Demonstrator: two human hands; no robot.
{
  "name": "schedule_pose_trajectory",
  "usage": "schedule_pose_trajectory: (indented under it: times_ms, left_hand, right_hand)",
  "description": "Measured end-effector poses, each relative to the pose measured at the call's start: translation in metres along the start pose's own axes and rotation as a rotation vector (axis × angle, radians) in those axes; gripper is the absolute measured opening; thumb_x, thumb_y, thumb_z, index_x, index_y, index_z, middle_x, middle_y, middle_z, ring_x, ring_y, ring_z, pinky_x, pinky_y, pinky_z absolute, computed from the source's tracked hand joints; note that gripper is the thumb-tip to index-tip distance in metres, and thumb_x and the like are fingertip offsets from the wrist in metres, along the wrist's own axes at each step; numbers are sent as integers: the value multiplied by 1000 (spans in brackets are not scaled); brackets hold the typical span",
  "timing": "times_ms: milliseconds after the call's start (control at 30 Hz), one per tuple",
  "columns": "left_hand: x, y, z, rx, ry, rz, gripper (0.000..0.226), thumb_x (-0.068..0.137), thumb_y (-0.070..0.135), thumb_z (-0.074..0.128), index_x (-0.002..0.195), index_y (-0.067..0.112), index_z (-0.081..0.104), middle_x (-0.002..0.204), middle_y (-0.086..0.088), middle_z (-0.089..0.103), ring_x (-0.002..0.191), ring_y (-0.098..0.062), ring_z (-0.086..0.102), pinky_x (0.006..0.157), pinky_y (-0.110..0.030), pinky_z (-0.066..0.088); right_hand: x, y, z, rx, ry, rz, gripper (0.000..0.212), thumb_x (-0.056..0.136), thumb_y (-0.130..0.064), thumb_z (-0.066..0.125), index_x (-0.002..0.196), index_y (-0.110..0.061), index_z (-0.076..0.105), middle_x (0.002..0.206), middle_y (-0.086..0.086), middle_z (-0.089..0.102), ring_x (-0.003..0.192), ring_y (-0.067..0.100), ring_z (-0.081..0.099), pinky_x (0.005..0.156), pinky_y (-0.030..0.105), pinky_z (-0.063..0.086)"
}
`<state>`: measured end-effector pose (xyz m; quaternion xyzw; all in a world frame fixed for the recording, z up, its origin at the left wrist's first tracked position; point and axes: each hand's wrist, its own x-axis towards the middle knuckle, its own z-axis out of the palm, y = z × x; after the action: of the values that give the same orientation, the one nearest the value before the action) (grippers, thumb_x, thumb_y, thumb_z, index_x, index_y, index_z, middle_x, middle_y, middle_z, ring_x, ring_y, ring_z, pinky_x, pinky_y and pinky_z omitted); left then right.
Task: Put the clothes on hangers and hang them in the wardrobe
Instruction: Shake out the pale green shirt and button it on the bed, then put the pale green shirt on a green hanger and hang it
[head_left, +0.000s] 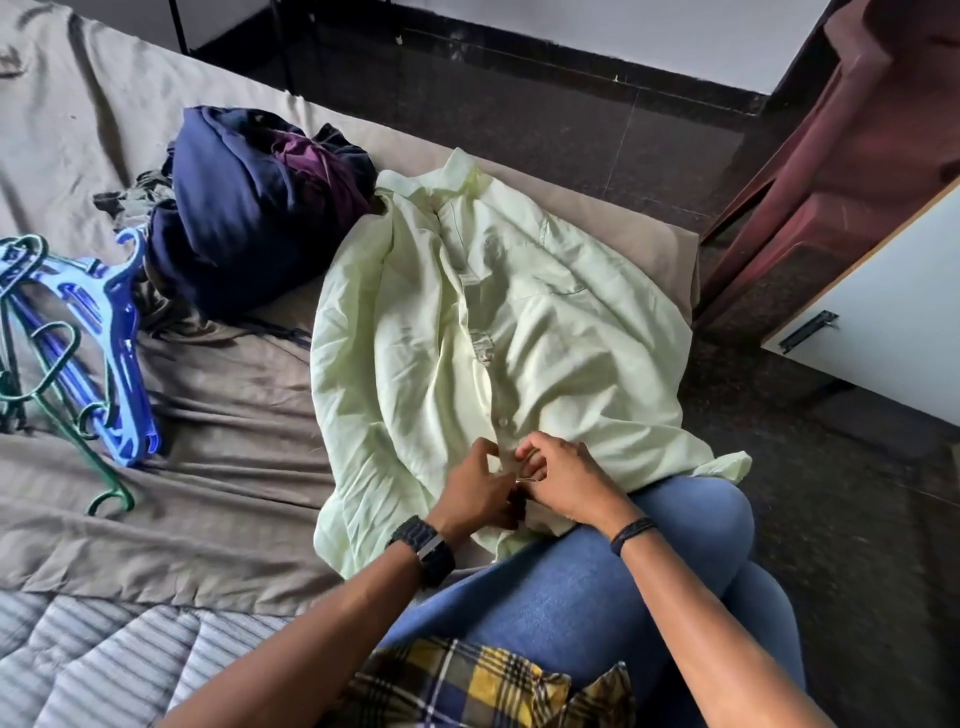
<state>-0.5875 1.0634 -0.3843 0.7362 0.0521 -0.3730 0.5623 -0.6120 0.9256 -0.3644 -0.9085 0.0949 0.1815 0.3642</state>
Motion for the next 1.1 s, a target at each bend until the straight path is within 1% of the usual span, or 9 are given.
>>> schedule_pose_trajectory:
  times_ms: [100,233,367,467,700,833,933,1033,1100]
  left_hand:
    - [-6,4,-23,-96,61,34,18,95,7,48,111,10,42,80,-23,66,67,-32,67,63,-40,58]
    - [-6,17,-59,-249,144,106,17,95,1,47,112,3,45,80,-21,62,66,-29,65,62,-38,57]
    - [-7,27,-105,-326,301,221,19,95,0,46,113,7,45,84,-14,62,64,-21,65,62,-33,57]
    - [-10,25,-150,-384,463,271,19,94,-3,44,110,6,47,81,-13,62,58,-14,65,55,-27,56]
    - [-25,-8,-242,-280,962,320,22,88,-1,47,97,18,52,82,-8,62,67,-20,60,61,-37,53]
    - [-34,-30,-279,-179,1222,302,23,83,-1,53,98,17,54,89,-6,62,76,-22,58,80,-48,52]
    - [-33,-51,-296,-24,1321,196,27,82,4,61,107,12,57,112,-14,57,104,-31,52,99,-43,38]
    - [-27,-67,-306,36,1304,-62,56,82,18,65,133,12,43,140,-14,35,132,-30,30,108,-35,19]
    - [-22,-74,-309,-94,1241,-75,60,85,16,62,138,8,37,145,-15,34,136,-29,27,110,-34,16]
  right_hand:
    - [9,-15,-8,-10,37,7,20,79,-13,69,97,-17,63,86,-2,66,75,9,60,66,13,47]
    - [28,-59,-9,56,192,-101,12,79,-7,62,88,-14,66,77,-5,64,69,6,58,62,11,42]
    - [52,-113,11,194,59,-245,12,79,-7,68,88,-15,68,81,-2,68,76,8,64,73,17,50]
    - [73,-150,35,231,-65,-274,17,77,-6,69,82,-22,64,71,-2,66,67,10,62,69,25,53]
    - [118,-221,93,193,-220,-356,18,78,-6,68,78,-22,60,71,0,64,64,15,61,74,36,56]
    - [138,-255,135,96,-336,-414,23,80,-11,66,101,-20,64,86,1,65,80,16,61,82,36,54]
    - [145,-277,158,11,-353,-484,41,86,-9,60,127,-15,56,107,10,63,97,20,59,89,23,41]
    - [150,-291,181,-21,-371,-530,52,87,-7,51,138,-19,48,121,17,53,104,25,55,103,27,37]
    - [153,-296,194,-51,-409,-522,56,88,-6,46,142,-21,42,126,17,46,114,27,52,108,27,32]
